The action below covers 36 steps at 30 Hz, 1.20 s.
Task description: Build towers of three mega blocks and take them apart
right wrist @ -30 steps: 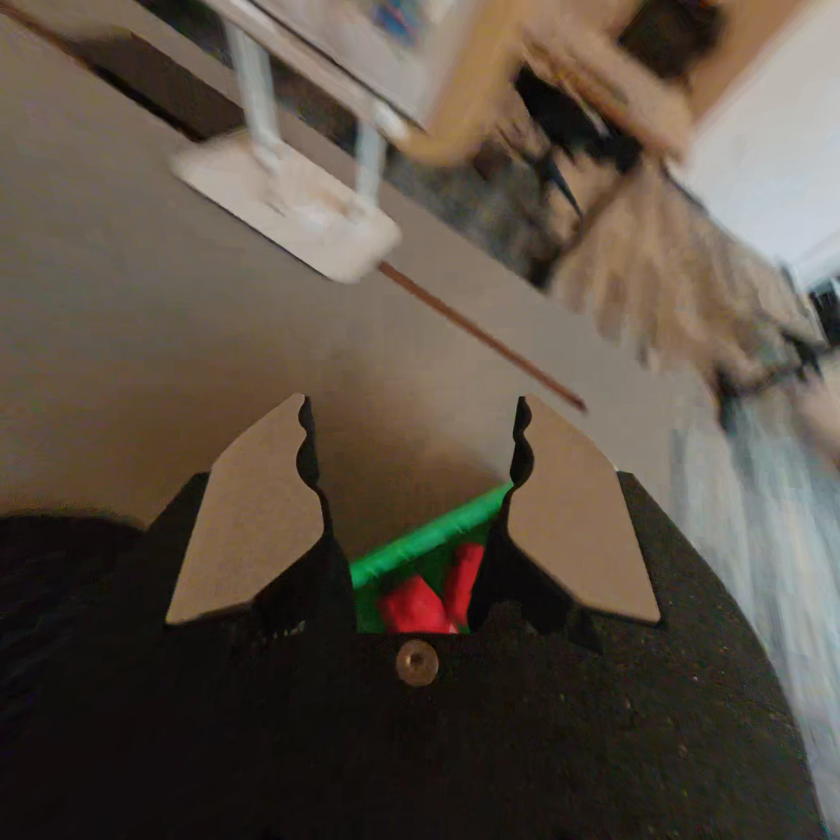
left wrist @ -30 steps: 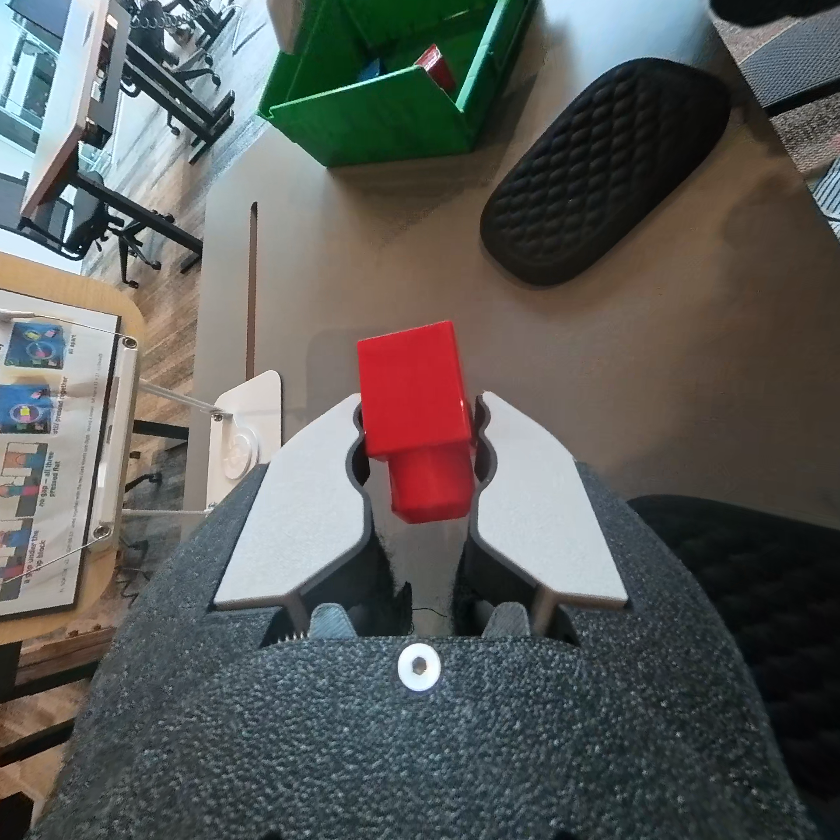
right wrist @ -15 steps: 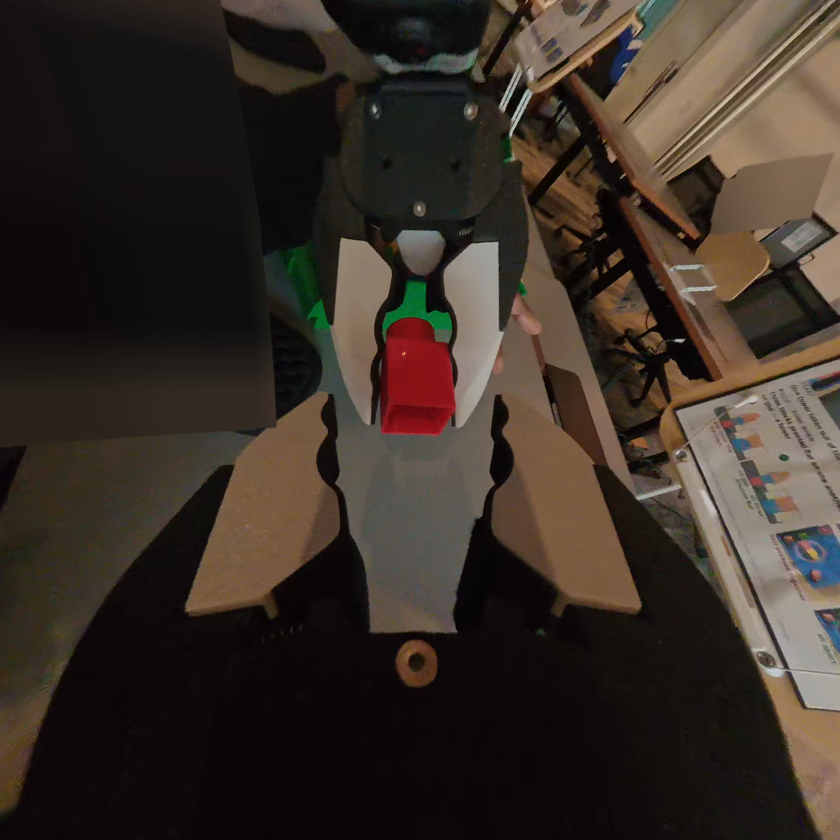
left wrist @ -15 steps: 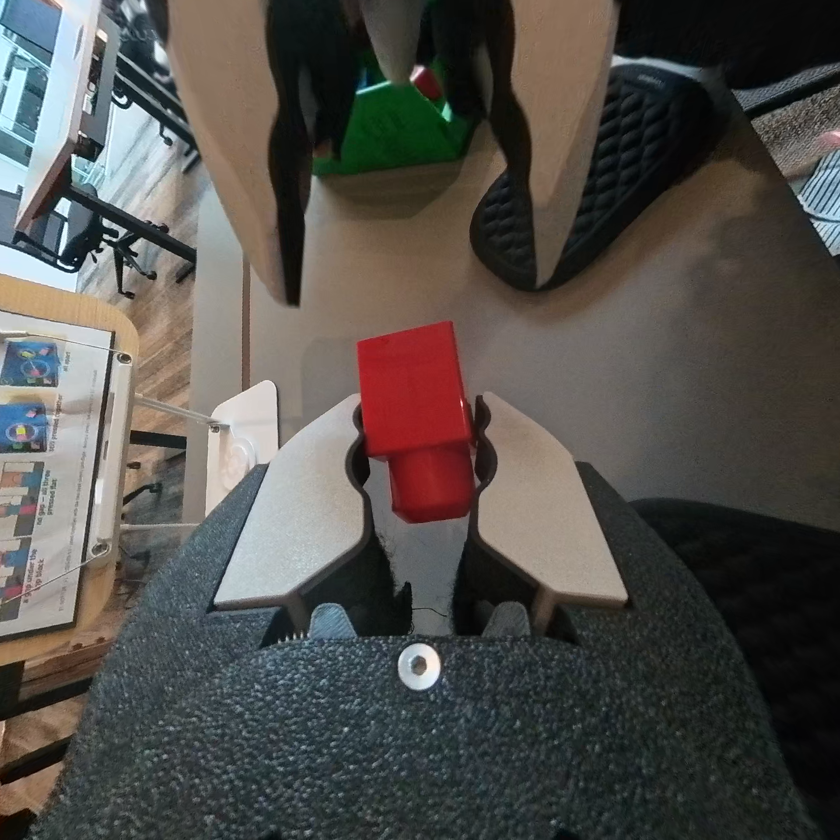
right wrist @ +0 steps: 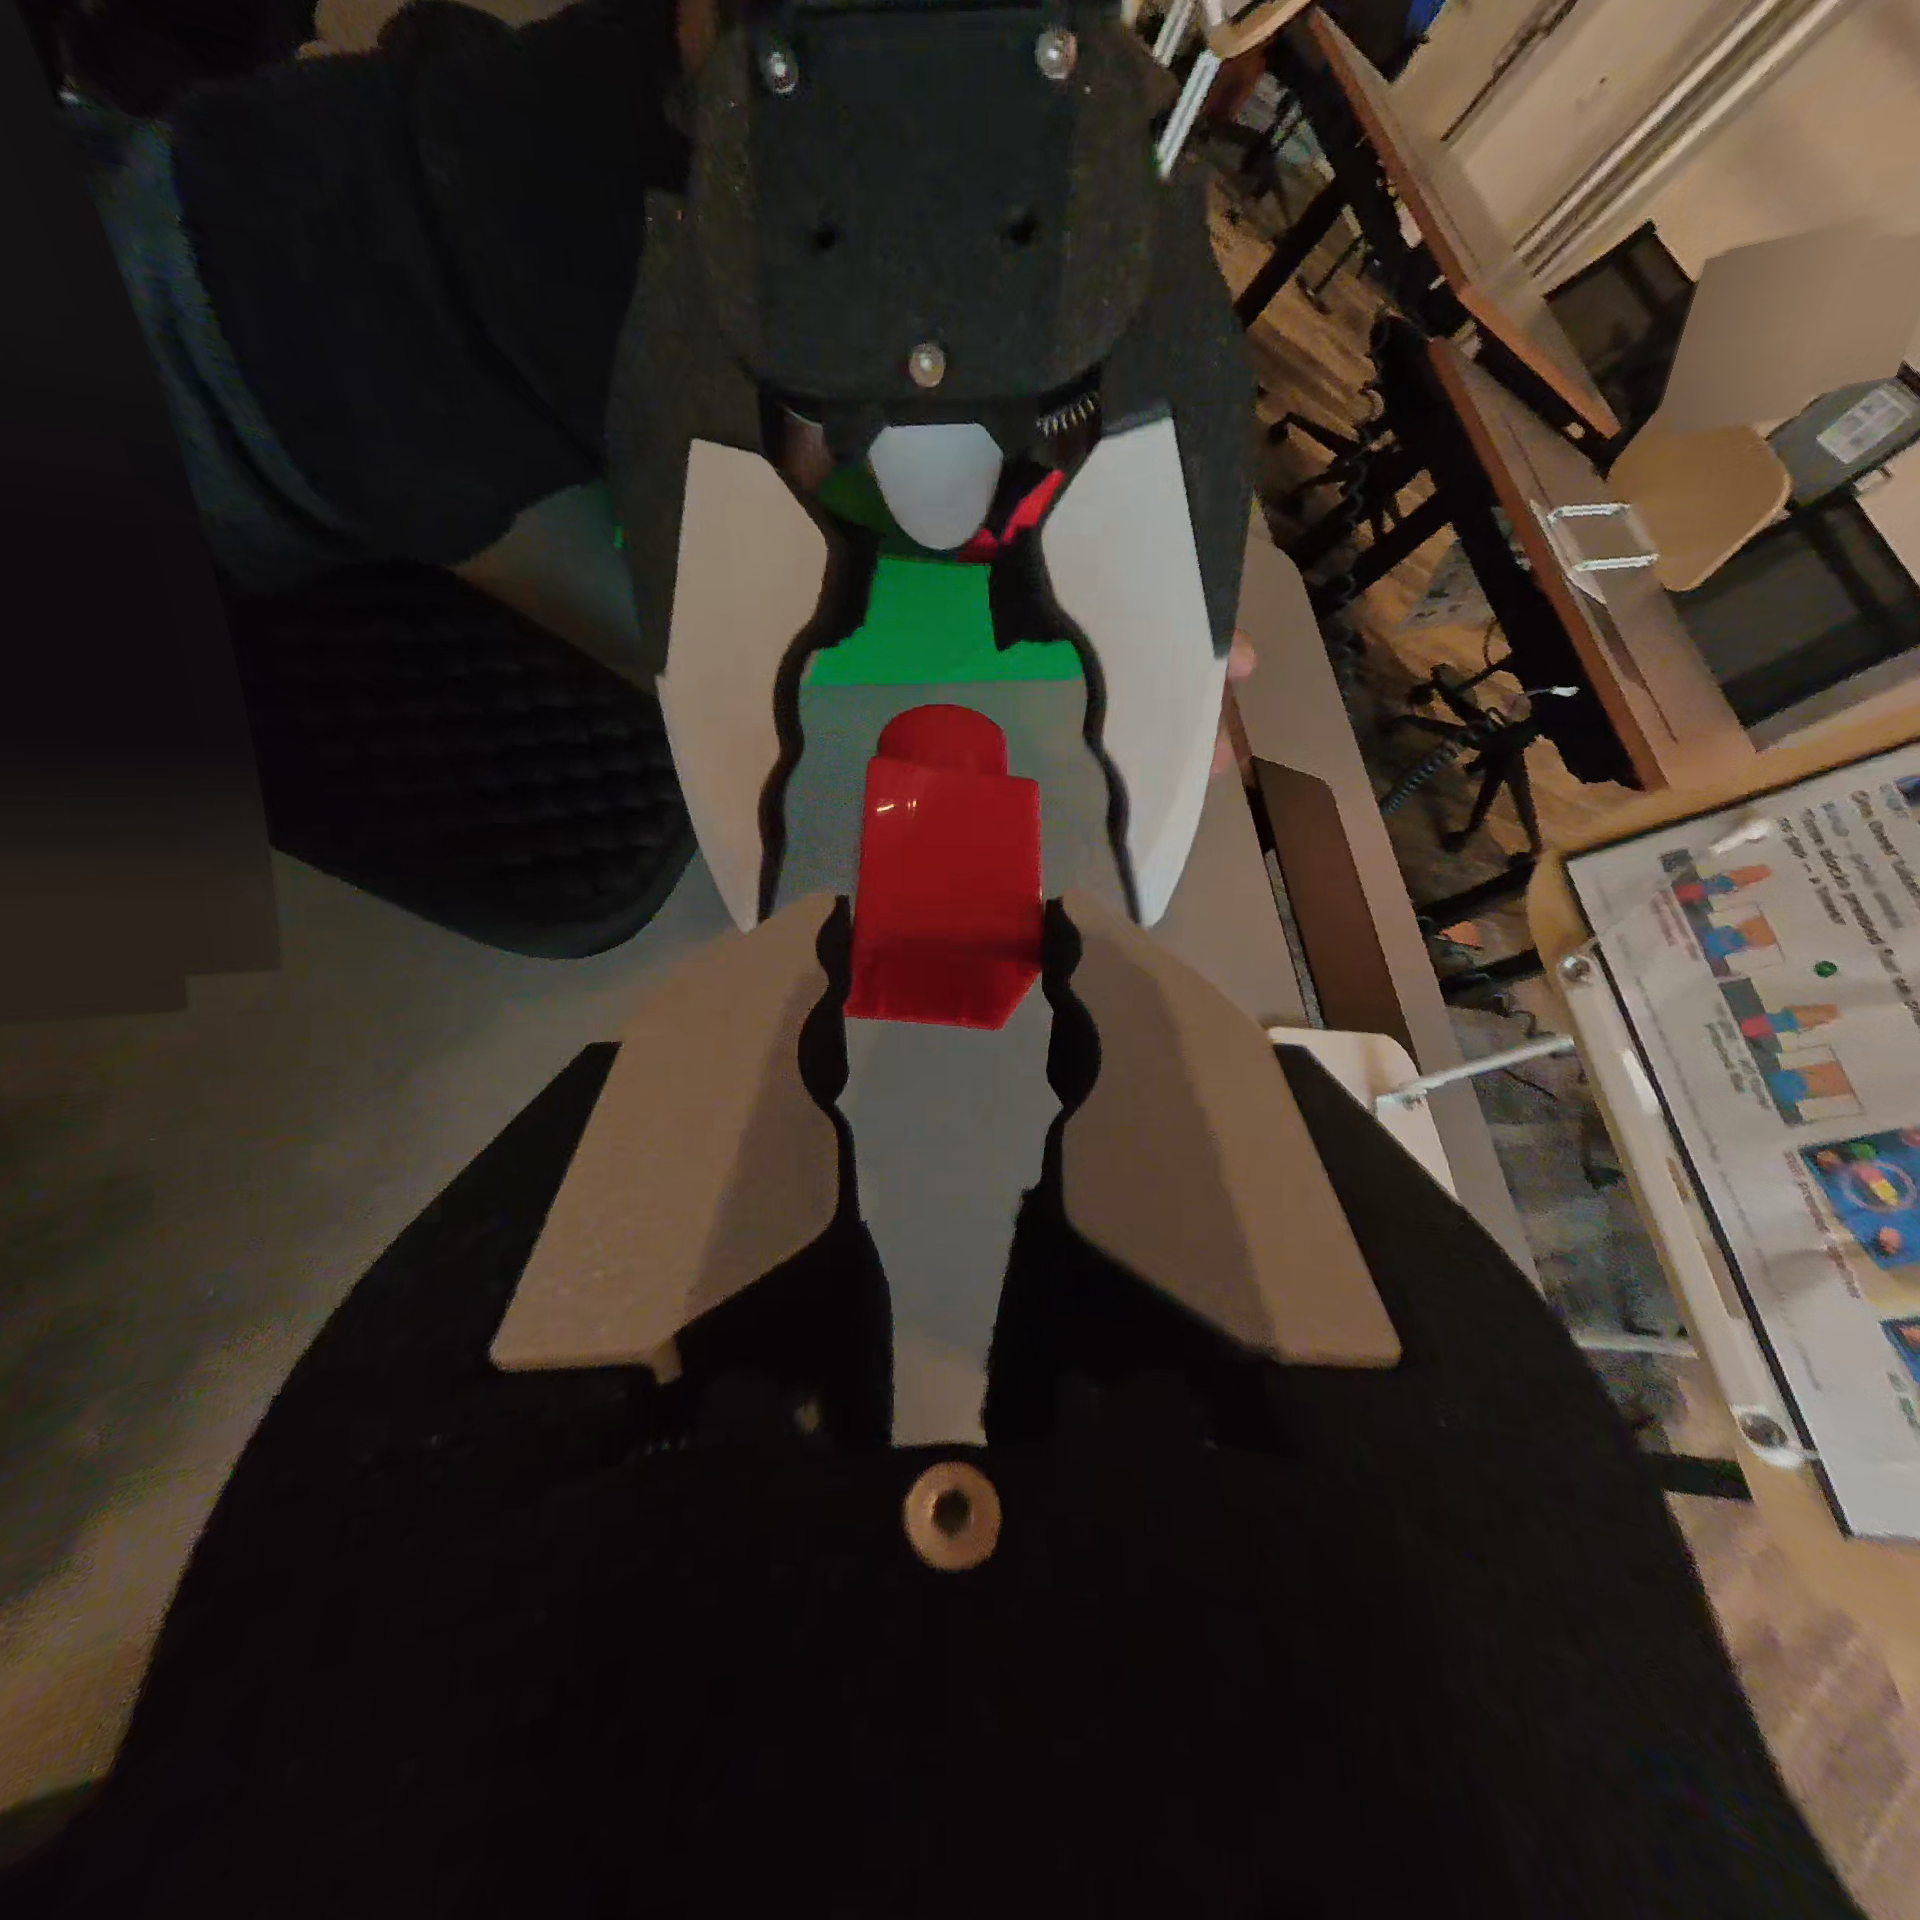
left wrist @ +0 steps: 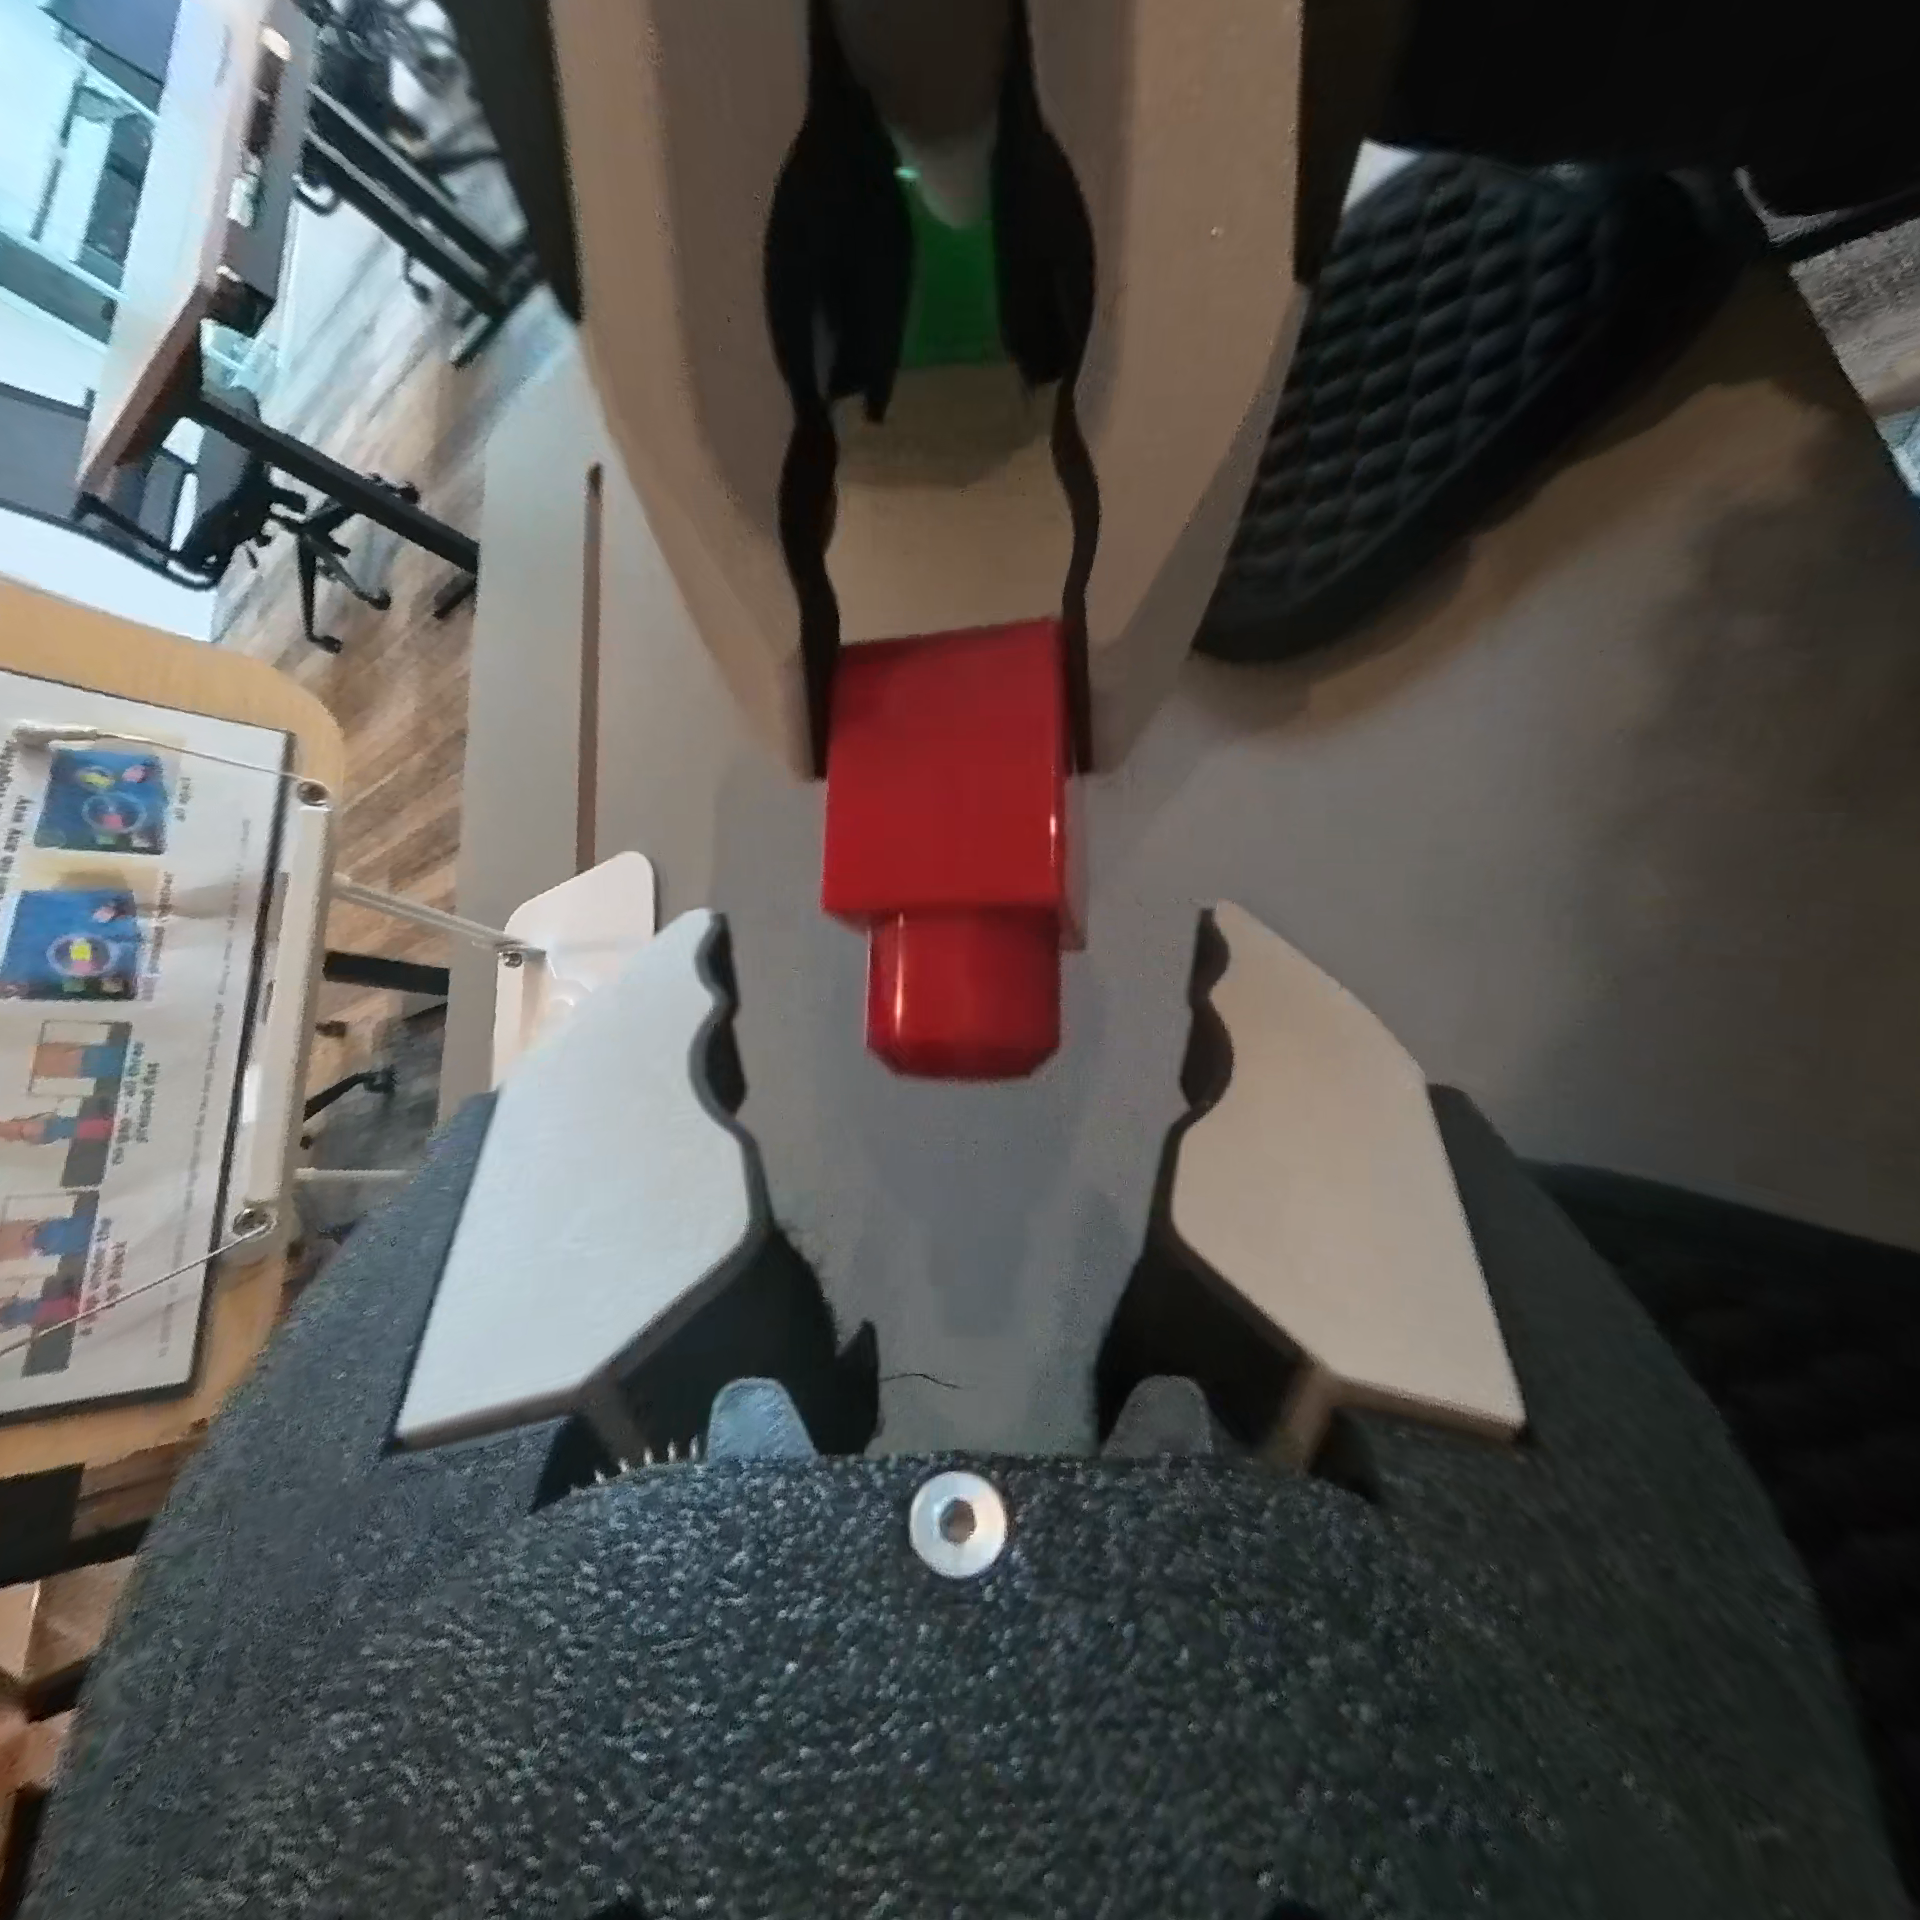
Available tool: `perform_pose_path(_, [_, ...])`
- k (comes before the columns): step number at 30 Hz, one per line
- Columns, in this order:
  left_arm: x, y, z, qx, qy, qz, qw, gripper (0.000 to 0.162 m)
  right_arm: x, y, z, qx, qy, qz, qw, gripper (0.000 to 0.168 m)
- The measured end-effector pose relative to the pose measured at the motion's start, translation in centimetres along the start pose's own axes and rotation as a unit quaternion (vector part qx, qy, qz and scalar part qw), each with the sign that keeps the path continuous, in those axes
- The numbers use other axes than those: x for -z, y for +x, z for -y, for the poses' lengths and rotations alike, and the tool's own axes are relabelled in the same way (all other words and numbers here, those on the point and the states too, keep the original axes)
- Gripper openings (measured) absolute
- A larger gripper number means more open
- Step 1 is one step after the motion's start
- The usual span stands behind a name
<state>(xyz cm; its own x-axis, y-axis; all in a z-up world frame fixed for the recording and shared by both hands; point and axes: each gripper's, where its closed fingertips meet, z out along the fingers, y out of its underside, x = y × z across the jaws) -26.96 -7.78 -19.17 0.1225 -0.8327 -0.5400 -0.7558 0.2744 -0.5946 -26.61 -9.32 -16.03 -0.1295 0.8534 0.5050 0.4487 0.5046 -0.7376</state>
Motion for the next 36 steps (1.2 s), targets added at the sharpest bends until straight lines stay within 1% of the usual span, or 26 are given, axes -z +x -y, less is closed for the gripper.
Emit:
perform_pose_path(4, [1.0,-2.4,1.4,0.031,0.063,0.06,0.996,0.122,2.2,1.5,-1.0,-0.024,-0.004,-0.043,0.999,0.035])
perform_pose_path(7, [2.6,-4.7,2.7,0.061,0.123,0.117,0.984,0.141,4.7,3.4,-2.6,-0.051,-0.02,-0.095,0.994,0.035])
perform_pose_path(9, [3.7,-5.7,3.3,0.074,0.156,0.144,0.974,0.142,7.1,5.0,-4.5,-0.075,-0.043,-0.143,0.986,0.035])
perform_pose_path(11, [4.7,-6.3,3.7,0.079,0.18,0.162,0.967,0.141,10.1,6.7,-6.9,-0.104,-0.074,-0.2,0.971,0.035])
perform_pose_path(14, [5.7,-6.7,3.9,0.083,0.198,0.174,0.961,0.139,15.7,9.1,-11.8,-0.158,-0.14,-0.293,0.932,0.035])
perform_pose_path(16, [6.3,-7.0,4.0,0.084,0.206,0.186,0.957,0.137,19.9,10.4,-15.5,-0.201,-0.185,-0.353,0.895,0.035])
perform_pose_path(19, [6.8,-7.4,4.1,0.099,0.218,0.194,0.951,0.135,25.7,11.2,-21.6,-0.274,-0.249,-0.425,0.826,0.035])
perform_pose_path(23, [7.4,-8.5,3.8,0.134,0.226,0.213,0.941,0.134,30.8,10.8,-29.2,-0.351,-0.316,-0.479,0.74,0.035])
perform_pose_path(27, [8.3,-9.8,3.0,0.174,0.229,0.242,0.927,0.134,32.4,10.1,-35.0,-0.399,-0.356,-0.488,0.69,0.035])
perform_pose_path(32, [9.7,-11.2,1.9,0.226,0.238,0.277,0.903,0.13,32.8,9.5,-40.0,-0.433,-0.39,-0.484,0.653,0.035])
perform_pose_path(36, [10.4,-11.6,1.3,0.245,0.239,0.284,0.896,0.129,33.0,8.9,-42.8,-0.452,-0.416,-0.476,0.63,0.035])
